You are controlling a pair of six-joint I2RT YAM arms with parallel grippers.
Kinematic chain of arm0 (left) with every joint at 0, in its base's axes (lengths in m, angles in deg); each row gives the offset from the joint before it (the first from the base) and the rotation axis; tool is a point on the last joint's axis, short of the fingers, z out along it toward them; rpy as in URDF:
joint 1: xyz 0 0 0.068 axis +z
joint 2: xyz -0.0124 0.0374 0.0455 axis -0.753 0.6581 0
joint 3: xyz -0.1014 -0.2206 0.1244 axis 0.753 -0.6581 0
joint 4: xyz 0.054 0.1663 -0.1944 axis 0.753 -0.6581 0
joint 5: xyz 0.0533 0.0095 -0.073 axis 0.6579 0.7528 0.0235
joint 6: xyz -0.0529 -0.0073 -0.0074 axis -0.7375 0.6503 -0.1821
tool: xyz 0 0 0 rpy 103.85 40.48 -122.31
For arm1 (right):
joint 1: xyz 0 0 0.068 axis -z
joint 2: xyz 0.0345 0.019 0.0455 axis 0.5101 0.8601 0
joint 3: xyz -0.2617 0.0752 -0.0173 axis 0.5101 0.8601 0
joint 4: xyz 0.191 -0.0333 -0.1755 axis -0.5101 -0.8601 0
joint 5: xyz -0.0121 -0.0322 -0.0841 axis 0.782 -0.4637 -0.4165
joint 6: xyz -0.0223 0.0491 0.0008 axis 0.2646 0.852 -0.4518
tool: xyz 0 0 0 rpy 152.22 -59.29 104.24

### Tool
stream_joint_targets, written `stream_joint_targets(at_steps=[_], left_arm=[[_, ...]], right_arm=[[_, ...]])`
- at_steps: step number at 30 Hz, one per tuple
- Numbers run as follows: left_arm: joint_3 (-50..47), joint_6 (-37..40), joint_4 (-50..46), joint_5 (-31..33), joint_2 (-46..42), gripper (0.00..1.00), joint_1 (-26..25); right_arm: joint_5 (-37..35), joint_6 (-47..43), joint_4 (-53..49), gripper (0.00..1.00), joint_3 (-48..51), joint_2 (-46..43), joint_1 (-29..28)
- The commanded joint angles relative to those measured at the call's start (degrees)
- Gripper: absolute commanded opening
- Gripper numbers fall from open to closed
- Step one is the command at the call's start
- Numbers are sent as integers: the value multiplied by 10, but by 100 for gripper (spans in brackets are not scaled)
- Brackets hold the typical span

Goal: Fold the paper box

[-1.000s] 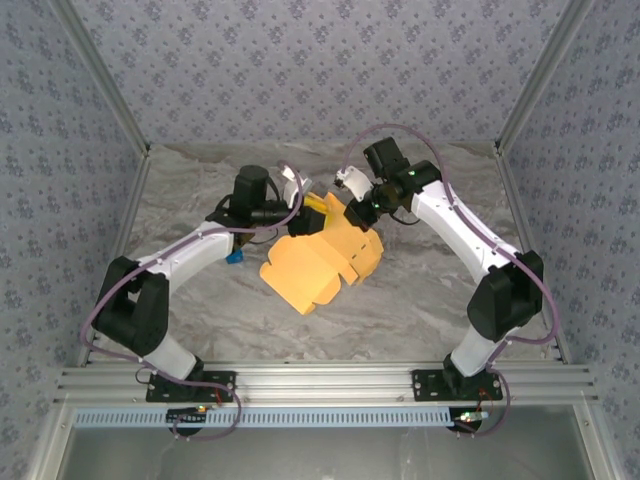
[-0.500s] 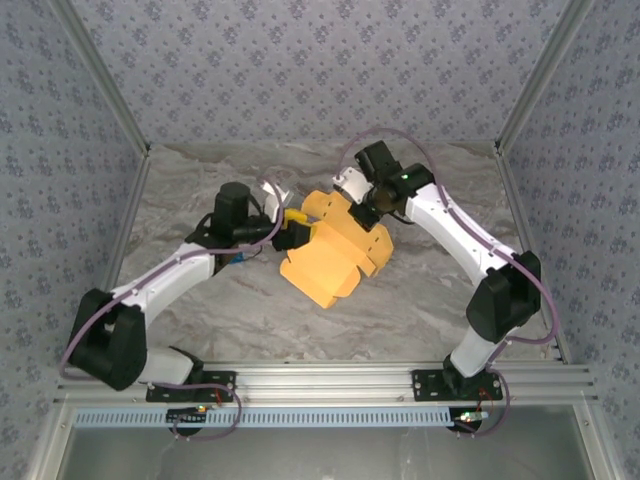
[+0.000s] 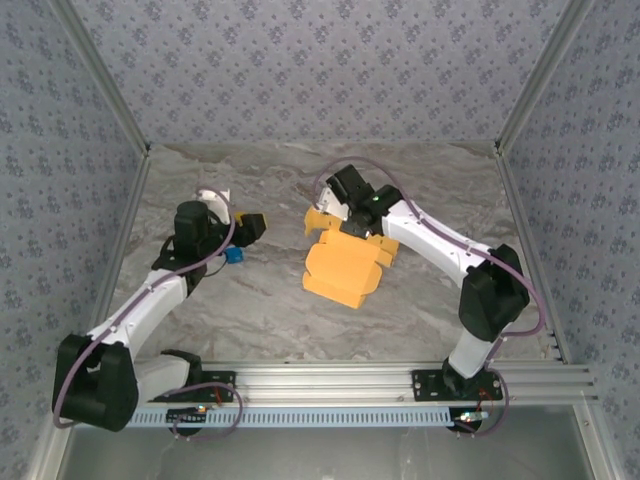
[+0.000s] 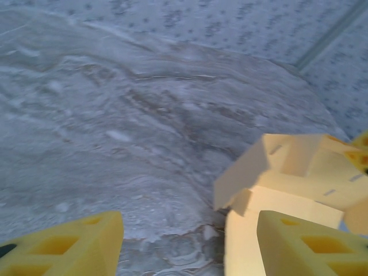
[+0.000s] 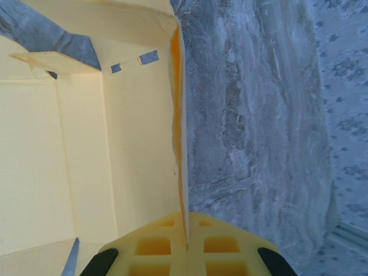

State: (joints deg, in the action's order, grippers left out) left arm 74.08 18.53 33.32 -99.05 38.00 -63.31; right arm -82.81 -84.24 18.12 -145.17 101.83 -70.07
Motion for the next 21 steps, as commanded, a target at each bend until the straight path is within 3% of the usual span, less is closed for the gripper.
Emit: stream_joint_targets(at_steps=[1,13,21], left_arm=[[12,-13,-1,23,31,63,5],[80,22,8,-16,183,60,4],[124,78,4,-35,257,58,-25]], right_arm=[[-61,-75,84,0,29,6,-9],[-66,-199,319,0,177,-29,-12],[-64,-264,440,0,252,-40,-8]])
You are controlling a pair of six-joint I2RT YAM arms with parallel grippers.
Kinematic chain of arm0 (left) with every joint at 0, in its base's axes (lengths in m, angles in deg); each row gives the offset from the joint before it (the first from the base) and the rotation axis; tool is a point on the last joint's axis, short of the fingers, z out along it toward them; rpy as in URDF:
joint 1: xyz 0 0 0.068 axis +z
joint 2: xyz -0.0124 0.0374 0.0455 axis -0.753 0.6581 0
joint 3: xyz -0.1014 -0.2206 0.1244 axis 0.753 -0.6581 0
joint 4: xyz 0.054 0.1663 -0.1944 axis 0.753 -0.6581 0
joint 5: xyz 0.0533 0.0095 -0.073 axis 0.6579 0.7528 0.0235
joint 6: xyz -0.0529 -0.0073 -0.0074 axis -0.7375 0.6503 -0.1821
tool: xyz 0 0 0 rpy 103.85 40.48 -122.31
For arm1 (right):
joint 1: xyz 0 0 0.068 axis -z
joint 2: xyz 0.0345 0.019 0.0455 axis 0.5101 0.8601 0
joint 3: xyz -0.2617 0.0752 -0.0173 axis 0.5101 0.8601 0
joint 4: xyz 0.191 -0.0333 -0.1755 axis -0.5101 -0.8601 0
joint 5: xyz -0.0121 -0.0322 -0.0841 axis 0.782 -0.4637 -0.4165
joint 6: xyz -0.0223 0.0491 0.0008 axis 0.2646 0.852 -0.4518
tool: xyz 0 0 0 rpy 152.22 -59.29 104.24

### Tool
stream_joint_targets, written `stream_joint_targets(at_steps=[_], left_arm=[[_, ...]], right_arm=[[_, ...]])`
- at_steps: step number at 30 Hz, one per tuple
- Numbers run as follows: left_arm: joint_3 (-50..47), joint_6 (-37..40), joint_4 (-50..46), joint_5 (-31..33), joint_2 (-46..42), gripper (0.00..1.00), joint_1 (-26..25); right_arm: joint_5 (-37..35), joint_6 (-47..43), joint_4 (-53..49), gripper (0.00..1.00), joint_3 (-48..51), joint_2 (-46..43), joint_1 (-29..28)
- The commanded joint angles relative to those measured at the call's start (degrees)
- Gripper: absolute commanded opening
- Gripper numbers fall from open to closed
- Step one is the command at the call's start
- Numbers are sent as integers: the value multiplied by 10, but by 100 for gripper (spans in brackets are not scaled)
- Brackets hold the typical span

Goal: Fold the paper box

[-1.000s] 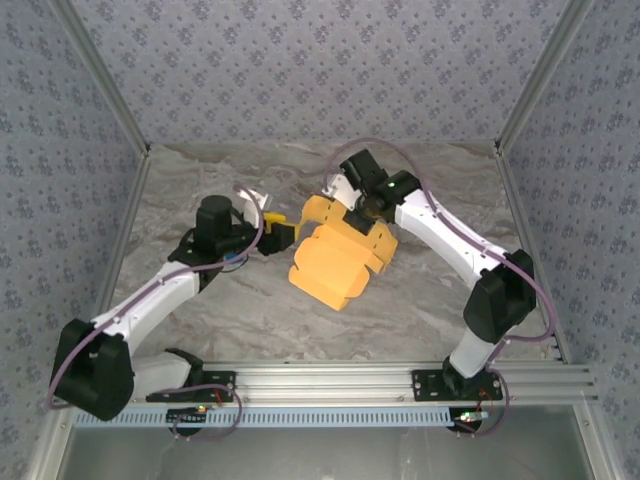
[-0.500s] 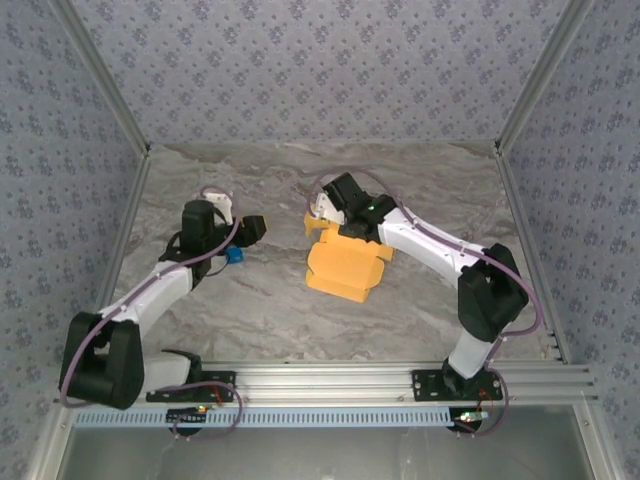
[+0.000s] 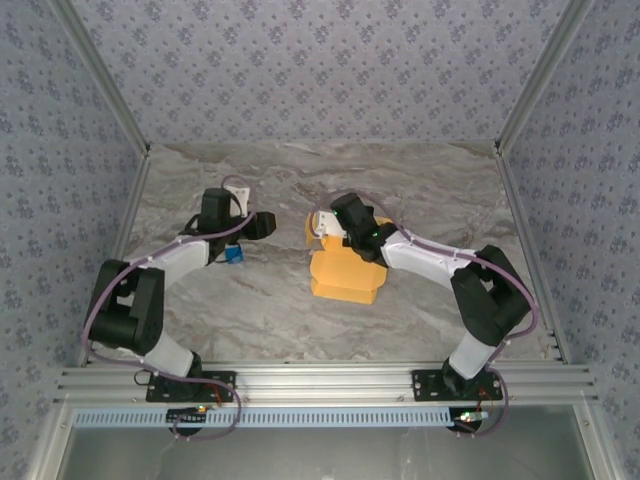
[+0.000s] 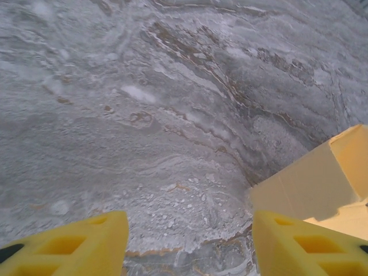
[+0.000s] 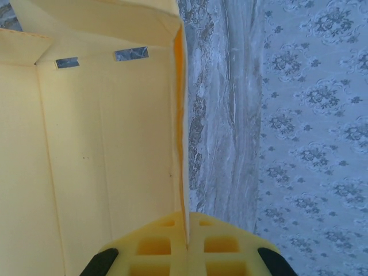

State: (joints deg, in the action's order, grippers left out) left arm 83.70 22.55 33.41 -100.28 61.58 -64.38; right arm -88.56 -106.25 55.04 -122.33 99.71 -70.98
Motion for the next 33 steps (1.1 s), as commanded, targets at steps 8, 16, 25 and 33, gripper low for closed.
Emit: stream_joint_targets(at_steps=[8,16,25,33], left_arm=[[75,59,-5,-40,111,52,-41],[99,74,12,-72,160,49,-51],[122,103,29,-117,192,50,-64],[135,138,29,-167,208,50,-70]], right_arm=[[-7,-93,184,0,74,-27,4],[-2,-98,202,0,88,-32,7],[-5,-119,238,0,110,-28,11],[-10,-149,301,0,137,-16,11]])
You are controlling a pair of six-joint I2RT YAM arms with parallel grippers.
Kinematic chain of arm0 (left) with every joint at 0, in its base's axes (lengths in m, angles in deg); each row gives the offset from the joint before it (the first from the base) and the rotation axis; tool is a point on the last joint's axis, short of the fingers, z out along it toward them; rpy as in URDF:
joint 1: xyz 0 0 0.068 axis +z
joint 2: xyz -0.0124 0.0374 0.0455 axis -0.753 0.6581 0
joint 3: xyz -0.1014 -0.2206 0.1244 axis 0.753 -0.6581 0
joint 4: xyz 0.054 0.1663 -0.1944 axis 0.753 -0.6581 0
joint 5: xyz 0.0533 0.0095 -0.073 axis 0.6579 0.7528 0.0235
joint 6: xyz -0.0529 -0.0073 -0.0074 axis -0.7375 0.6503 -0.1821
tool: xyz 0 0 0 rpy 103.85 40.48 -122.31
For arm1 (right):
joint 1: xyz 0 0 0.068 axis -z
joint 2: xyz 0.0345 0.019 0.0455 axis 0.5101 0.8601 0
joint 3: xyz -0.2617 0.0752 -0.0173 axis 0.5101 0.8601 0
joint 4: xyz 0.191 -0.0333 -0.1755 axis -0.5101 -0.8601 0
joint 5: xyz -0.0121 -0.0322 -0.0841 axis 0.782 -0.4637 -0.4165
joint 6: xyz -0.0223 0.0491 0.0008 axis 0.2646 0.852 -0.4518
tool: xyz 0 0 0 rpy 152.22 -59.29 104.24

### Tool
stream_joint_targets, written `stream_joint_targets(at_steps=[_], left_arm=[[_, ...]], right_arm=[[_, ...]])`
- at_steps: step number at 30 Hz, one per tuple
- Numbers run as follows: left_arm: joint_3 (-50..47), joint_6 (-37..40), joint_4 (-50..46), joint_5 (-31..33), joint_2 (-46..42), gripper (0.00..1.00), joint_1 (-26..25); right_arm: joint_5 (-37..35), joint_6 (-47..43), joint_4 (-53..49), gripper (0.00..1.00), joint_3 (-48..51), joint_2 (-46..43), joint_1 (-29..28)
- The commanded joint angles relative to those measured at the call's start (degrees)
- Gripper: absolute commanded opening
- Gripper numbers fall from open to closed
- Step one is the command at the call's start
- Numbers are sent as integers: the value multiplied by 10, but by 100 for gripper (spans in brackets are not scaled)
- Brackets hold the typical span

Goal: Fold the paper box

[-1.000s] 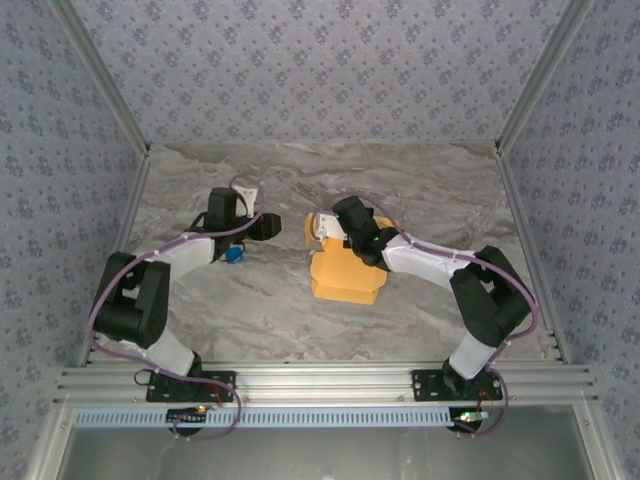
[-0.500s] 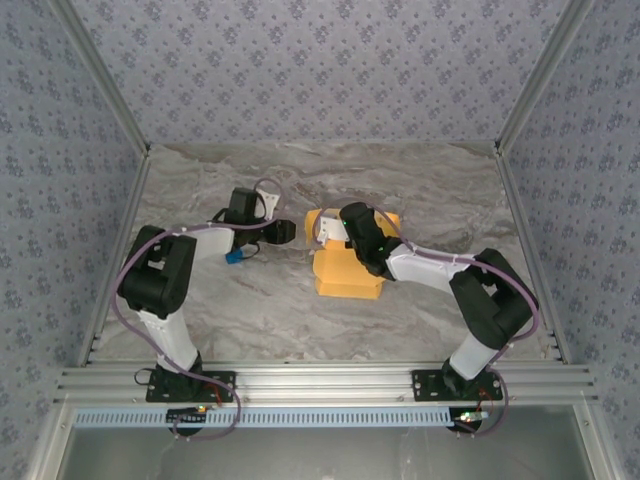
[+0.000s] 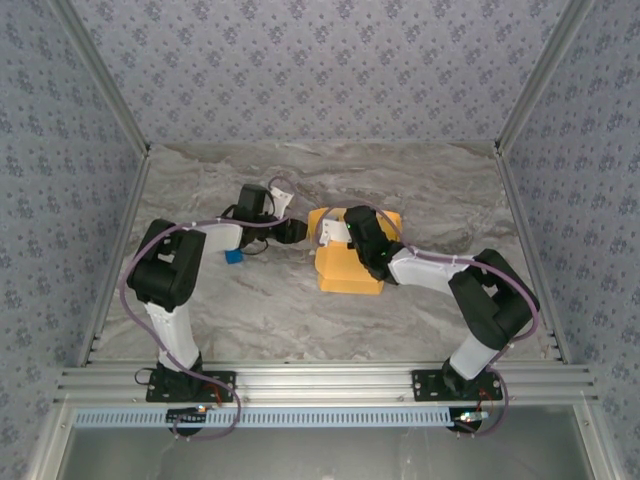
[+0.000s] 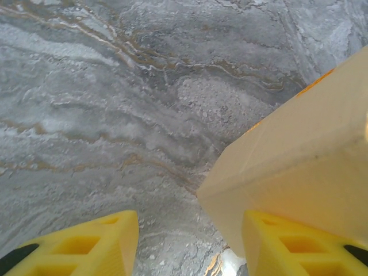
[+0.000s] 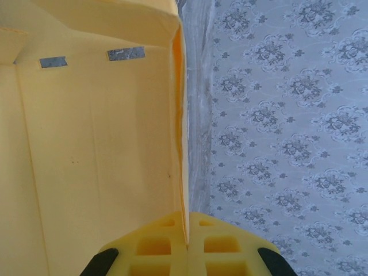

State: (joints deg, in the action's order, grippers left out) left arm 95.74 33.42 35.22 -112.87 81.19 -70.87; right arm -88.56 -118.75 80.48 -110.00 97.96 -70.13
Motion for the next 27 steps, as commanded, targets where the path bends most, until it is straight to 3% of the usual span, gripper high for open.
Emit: stream_joint_targets(at_steps=[1,9,27], left_arm=[[16,34,10,-46,13,50,-5],[23,66,10,-70,21,50,-12],[36,67,51,-121,26,50,-24]], right_arm=[[-12,-26,53,0,18,3,2],[-22,-45,118,0,46,16,-1],[-10,3,78,0,52,-2,1]])
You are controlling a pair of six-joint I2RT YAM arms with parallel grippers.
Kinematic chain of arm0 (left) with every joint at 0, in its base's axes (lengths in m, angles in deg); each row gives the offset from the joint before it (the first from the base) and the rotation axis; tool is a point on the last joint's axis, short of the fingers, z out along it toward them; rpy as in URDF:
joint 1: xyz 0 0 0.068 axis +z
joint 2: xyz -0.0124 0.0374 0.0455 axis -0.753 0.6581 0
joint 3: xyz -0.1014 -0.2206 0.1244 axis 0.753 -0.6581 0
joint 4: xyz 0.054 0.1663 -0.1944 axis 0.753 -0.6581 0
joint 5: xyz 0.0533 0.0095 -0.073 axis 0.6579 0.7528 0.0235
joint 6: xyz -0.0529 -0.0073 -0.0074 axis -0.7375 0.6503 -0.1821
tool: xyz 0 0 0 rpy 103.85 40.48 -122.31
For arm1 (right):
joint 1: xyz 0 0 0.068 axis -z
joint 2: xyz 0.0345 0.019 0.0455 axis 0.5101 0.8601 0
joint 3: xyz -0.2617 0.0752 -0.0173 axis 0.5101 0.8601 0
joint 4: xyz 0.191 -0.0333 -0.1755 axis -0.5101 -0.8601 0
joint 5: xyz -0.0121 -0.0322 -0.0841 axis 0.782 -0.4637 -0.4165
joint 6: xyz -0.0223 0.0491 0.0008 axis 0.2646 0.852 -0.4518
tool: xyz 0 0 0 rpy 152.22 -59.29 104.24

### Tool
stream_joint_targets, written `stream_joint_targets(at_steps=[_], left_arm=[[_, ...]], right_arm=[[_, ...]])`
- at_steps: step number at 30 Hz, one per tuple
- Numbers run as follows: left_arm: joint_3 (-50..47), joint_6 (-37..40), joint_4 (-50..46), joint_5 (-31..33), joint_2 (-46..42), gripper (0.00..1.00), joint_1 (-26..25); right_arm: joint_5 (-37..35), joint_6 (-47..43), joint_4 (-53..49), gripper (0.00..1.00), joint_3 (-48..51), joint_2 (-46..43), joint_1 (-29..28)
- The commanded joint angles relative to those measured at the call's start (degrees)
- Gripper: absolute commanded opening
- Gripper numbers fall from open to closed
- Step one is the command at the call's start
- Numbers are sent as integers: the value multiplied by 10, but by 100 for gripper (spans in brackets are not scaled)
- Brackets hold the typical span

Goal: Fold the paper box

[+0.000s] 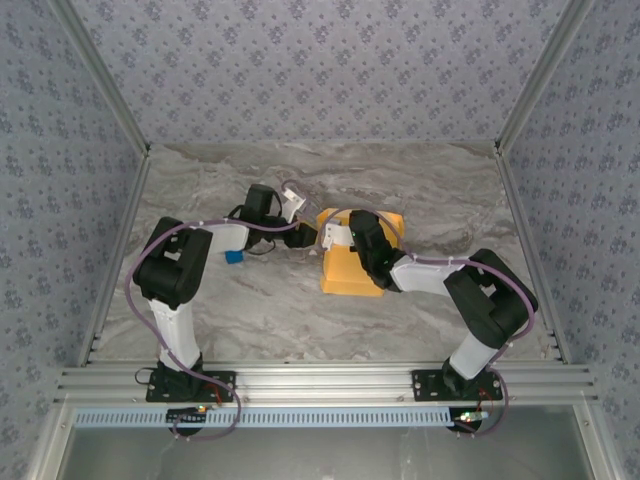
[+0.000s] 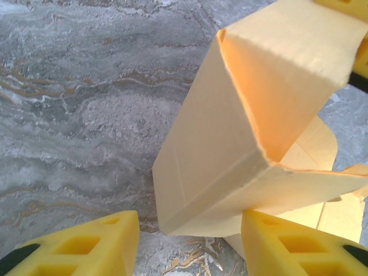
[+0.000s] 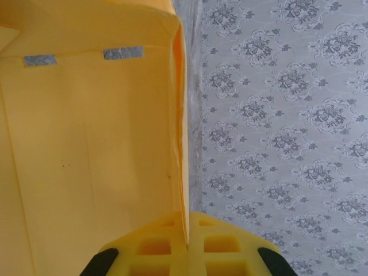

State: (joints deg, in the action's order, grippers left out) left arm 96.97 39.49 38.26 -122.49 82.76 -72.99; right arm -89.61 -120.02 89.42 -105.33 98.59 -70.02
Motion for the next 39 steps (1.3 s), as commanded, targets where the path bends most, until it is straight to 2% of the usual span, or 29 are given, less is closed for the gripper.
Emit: stream_joint_targets(at_steps=[1,18,26,39], left_arm=[[27,6,20,-28,12,50,-3],[48,-50,88,-37,42,48,-7],[52,-82,127,-67,43,48,-5],[70,-68,94,-90,39,48,-4]], right_arm=[[1,19,-13,0,5,-9,0],[52,79,-75,0,8,-51,7],[65,93,-112,0,-1,-51,15],[97,151,-185,0,-36,-55,33]])
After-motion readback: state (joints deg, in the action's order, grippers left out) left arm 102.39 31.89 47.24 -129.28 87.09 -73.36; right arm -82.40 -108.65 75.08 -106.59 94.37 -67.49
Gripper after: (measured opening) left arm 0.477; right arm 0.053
